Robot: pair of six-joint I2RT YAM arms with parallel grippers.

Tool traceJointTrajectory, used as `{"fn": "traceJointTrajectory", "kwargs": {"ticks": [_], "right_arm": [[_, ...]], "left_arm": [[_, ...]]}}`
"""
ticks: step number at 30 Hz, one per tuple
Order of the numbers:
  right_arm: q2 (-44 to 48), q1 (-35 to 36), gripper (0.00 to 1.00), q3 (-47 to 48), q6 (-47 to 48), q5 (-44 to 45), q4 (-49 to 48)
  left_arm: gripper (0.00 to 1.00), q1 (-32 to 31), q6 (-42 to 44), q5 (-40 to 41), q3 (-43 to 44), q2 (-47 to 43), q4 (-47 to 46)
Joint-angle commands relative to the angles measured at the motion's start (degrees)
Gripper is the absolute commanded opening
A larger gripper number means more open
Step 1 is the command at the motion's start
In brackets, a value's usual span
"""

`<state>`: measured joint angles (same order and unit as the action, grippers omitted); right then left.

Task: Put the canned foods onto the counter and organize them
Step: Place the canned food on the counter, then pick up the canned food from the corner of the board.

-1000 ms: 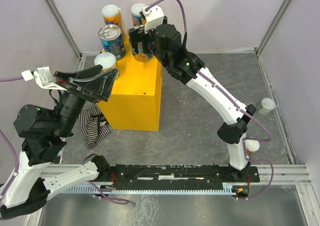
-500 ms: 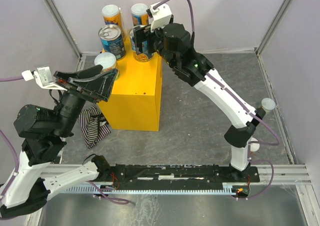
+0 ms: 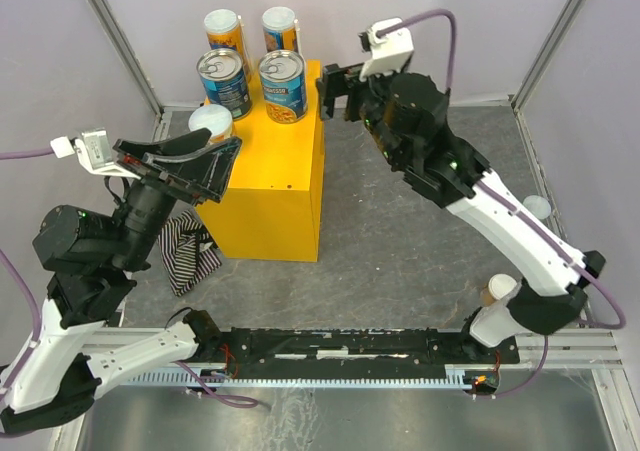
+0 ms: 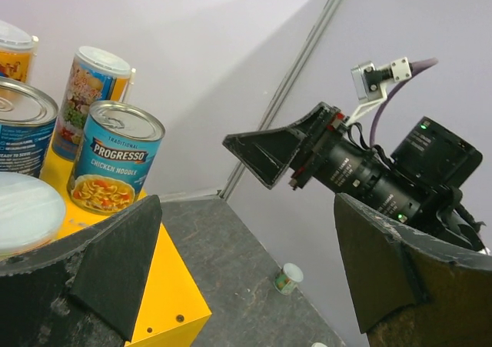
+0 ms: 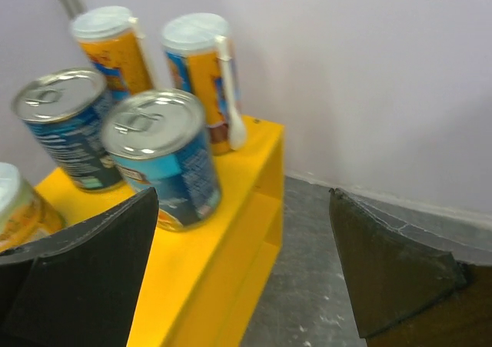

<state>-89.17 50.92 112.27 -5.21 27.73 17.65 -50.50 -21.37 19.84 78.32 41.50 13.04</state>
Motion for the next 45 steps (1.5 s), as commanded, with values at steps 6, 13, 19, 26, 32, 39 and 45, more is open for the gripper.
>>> {"fn": "traceJointTrajectory", "kwargs": {"ticks": [6, 13, 19, 26, 32, 39, 45], "right_arm": [[13.5, -3.6, 0.99, -13.7, -4.5, 26.5, 3.8], [16.5, -18.0, 0.99, -20.2, -24.2, 20.6, 21.7], [14.7, -27.4, 0.99, -26.1, -38.5, 20.1, 34.2], [11.5, -35.9, 0.99, -32.8, -55.2, 17.9, 47.8], [4.3, -40.8, 0.99, -33.8, -68.3, 14.2, 61.9], [7.5, -42.0, 0.99, -41.0, -75.4, 11.1, 61.6], [11.0, -44.5, 0.99, -44.7, -76.4, 10.6, 62.2]], "left_arm": [[0.98, 0.1, -2.0, -4.6, -0.1, 3.2, -4.8], [0.98, 0.1, -4.3, -7.9, -1.0, 4.1, -6.0], [0.98, 0.1, -5.7, -9.6, -1.2, 3.3, -5.2], [0.98, 0.1, -6.5, -10.4, -1.0, 1.2, -3.4], [0.98, 0.1, -6.7, -11.1, -0.2, 0.6, -1.7], [0.98, 0.1, -6.2, -11.4, 2.1, 0.8, 1.0], [0.98, 0.1, -6.5, -11.8, 3.4, 1.4, 2.6]]}}
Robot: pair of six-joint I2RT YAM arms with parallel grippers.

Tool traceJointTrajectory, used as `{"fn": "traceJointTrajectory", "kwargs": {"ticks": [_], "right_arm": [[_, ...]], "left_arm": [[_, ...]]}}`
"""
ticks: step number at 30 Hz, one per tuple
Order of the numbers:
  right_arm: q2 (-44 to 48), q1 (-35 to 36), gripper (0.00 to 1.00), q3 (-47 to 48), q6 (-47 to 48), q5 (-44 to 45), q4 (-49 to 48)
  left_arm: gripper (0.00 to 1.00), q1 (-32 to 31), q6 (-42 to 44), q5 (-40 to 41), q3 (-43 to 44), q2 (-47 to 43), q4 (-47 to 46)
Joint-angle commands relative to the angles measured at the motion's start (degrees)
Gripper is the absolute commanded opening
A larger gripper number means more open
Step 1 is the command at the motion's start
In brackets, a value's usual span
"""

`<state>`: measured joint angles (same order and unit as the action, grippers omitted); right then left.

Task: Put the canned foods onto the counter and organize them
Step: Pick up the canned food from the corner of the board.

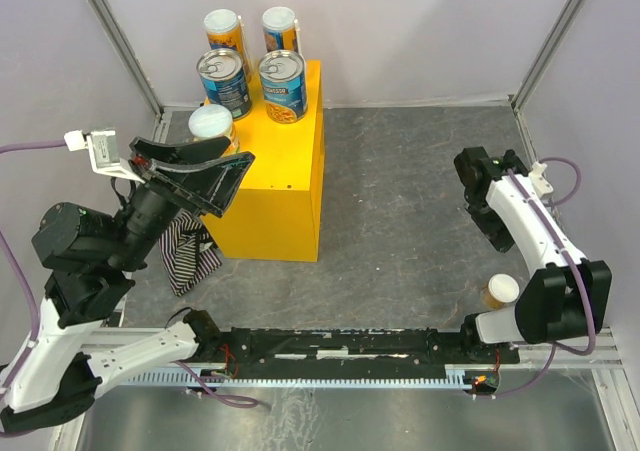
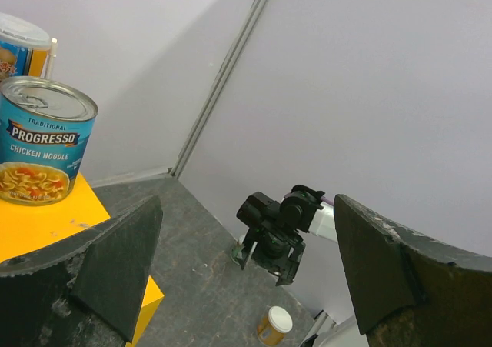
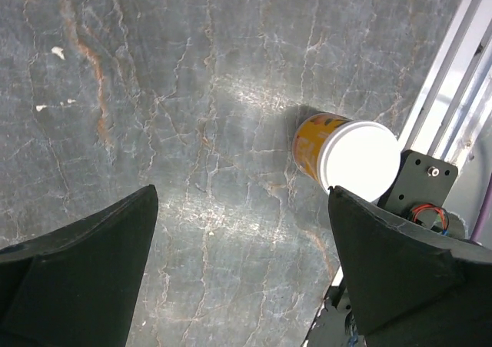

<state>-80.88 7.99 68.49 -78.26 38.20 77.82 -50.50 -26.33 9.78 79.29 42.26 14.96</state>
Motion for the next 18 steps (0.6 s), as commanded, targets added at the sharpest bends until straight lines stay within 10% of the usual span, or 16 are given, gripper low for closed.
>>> {"fn": "traceJointTrajectory", "kwargs": {"ticks": [1, 18], "right_arm": [[2.9, -1.9, 0.99, -1.5, -3.3, 0.1, 2.2], [9.0, -9.2, 0.99, -13.5, -2.6, -3.7, -0.2]], "left_arm": [[0.98, 0.0, -1.7, -2.0, 2.7, 0.9, 0.7], [0.97, 0.1, -3.5, -4.7, 4.2, 3.4, 1.2]]}}
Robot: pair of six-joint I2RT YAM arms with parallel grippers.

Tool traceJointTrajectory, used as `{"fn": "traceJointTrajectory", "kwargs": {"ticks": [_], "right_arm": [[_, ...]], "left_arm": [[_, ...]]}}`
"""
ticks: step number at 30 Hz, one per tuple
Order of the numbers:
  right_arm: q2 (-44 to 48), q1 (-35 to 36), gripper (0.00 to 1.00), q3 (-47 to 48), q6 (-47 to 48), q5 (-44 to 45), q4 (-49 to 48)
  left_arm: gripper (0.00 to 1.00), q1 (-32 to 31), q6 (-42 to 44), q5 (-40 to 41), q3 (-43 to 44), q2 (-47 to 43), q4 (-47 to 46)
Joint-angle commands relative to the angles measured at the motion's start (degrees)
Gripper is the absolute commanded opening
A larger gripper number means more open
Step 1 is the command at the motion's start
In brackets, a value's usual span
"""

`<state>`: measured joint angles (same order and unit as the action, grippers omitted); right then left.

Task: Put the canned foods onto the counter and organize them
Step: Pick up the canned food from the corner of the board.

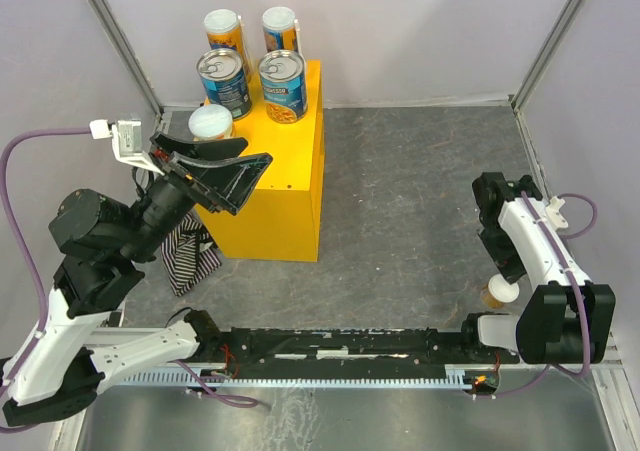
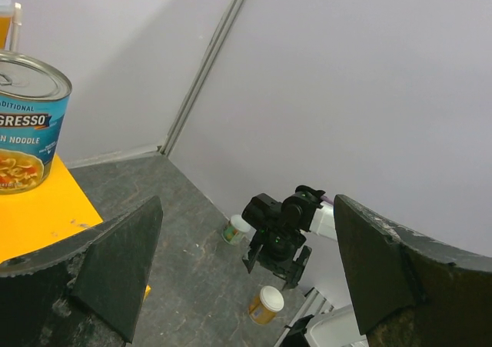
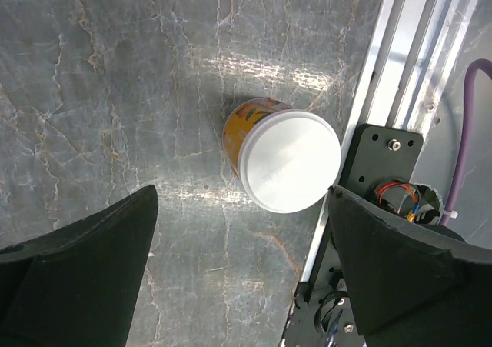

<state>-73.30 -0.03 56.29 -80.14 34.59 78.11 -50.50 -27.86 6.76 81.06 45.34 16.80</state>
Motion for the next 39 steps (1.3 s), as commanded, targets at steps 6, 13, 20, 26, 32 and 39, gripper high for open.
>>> {"fn": "traceJointTrajectory", "kwargs": {"ticks": [6, 13, 20, 26, 32, 39], "right_arm": [[2.6, -3.5, 0.99, -2.9, 1.0, -0.5, -1.0], [3.5, -6.3, 0.99, -4.1, 2.6, -0.3, -0.6], [4.4, -8.0, 0.99, -5.2, 3.7, -0.8, -0.6], [5.4, -9.0, 0.99, -7.2, 3.8, -1.4, -1.5], [5.7, -9.5, 0.99, -9.2, 3.9, -1.7, -2.5], [5.9, -10.1, 0.99, -10.9, 4.4, -2.2, -3.9]], "left_arm": [[0.97, 0.1, -2.1, -1.8, 2.8, 0.7, -0.3], [0.97, 0.1, -1.9, -1.7, 2.7, 0.8, -0.4], [0.97, 0.1, -1.7, -2.3, 2.6, 1.1, -0.7], [0.97, 0.0, -1.3, -2.3, 3.0, 1.0, -0.3], [0.97, 0.1, -1.2, -2.4, 3.3, 0.9, 0.1], [0.97, 0.1, -0.9, -2.3, 3.4, 0.8, 0.3]]}}
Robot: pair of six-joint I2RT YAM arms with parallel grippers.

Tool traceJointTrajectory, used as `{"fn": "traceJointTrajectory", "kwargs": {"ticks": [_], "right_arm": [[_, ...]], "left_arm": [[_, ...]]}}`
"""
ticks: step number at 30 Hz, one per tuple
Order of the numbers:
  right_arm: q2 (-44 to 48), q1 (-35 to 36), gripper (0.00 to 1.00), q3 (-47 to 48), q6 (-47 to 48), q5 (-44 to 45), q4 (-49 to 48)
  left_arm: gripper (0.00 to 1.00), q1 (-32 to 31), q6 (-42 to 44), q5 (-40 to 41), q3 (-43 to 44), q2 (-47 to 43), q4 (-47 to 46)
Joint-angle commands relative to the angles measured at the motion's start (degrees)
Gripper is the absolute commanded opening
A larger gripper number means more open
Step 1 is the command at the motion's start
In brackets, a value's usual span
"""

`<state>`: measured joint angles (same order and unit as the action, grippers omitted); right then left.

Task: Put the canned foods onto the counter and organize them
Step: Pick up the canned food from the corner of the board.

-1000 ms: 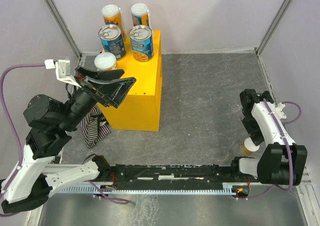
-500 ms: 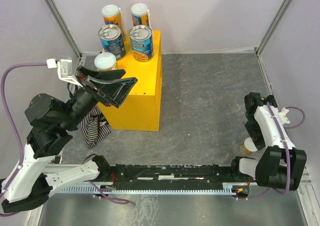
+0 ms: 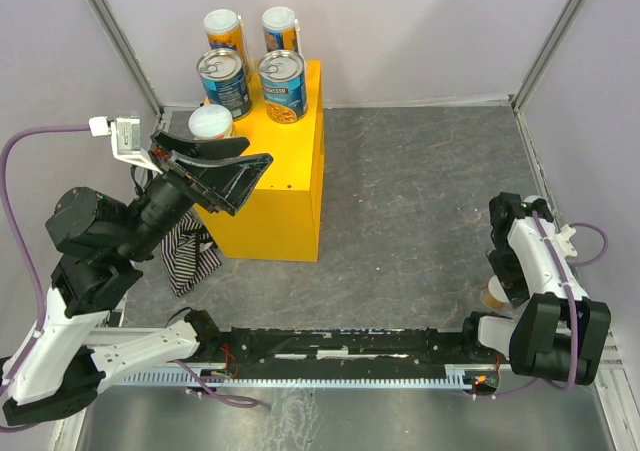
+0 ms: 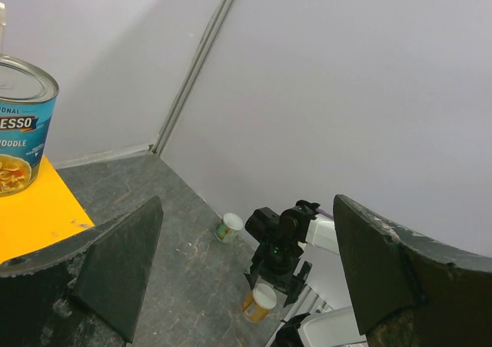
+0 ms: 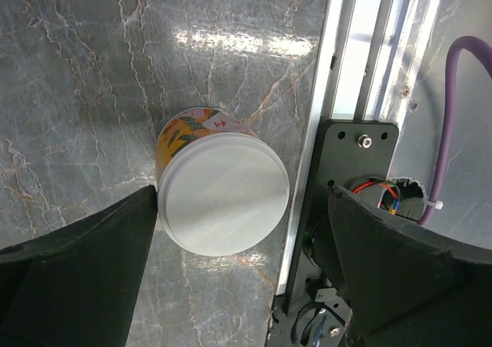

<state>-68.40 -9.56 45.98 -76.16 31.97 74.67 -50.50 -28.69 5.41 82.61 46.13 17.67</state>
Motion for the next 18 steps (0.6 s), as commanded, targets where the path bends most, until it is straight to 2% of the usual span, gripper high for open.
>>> {"fn": "traceJointTrajectory", "kwargs": {"ticks": [1, 18], "right_arm": [[1.0, -0.5, 0.99, -0.8, 0.4, 0.4, -0.6], [-1.6, -1.4, 0.99, -2.4, 1.6, -0.2, -5.9]], "left_arm": [[0.97, 0.1, 0.0, -1.0, 1.8, 0.1, -0.6], [0.98, 0.1, 1.0, -0.2, 1.7, 0.4, -0.2]]}}
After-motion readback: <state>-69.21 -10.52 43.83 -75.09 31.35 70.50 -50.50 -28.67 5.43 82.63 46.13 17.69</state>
